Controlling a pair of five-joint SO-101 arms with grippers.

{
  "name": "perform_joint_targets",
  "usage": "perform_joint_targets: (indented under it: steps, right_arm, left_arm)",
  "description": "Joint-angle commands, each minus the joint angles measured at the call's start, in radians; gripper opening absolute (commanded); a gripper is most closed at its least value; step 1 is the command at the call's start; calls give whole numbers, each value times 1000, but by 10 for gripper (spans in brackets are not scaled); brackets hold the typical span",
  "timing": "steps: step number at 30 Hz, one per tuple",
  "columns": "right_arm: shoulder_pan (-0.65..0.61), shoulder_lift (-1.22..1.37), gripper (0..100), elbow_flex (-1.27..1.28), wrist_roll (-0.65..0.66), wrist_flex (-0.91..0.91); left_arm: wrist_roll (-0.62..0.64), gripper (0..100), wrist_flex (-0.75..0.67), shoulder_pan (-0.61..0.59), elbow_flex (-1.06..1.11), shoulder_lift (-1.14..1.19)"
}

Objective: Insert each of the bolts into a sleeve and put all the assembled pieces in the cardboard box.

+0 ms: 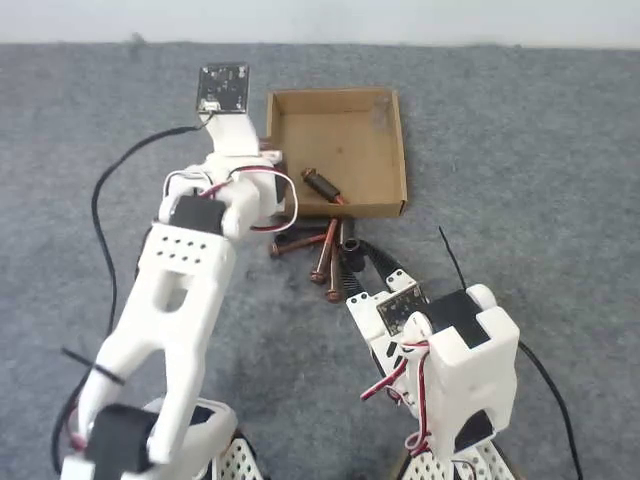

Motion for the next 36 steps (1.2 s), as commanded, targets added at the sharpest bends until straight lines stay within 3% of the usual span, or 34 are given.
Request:
perform_joint_targets:
  steps: [1, 5, 15, 23, 28, 36]
  right_arm:
    - [-4, -15, 9, 12, 15, -21]
    - [-5, -19, 9, 31, 14, -25]
    - [-5, -21, 9, 31, 12, -28]
    - [-30, -22, 9, 31, 15, -28]
    - [-71, -22, 9, 29, 12, -28]
    - [-87, -22, 9, 21, 11, -28]
  left_arm:
    - [-6, 12, -29, 51, -12, -130]
    - [-6, 12, -68, 103, 42, -189]
    - [-3, 12, -436, 236, 449, -425]
    - [163, 12, -489, 238, 622, -654]
    - [166, 12, -569, 249, 748, -717]
    - [132, 12, -575, 302, 789, -723]
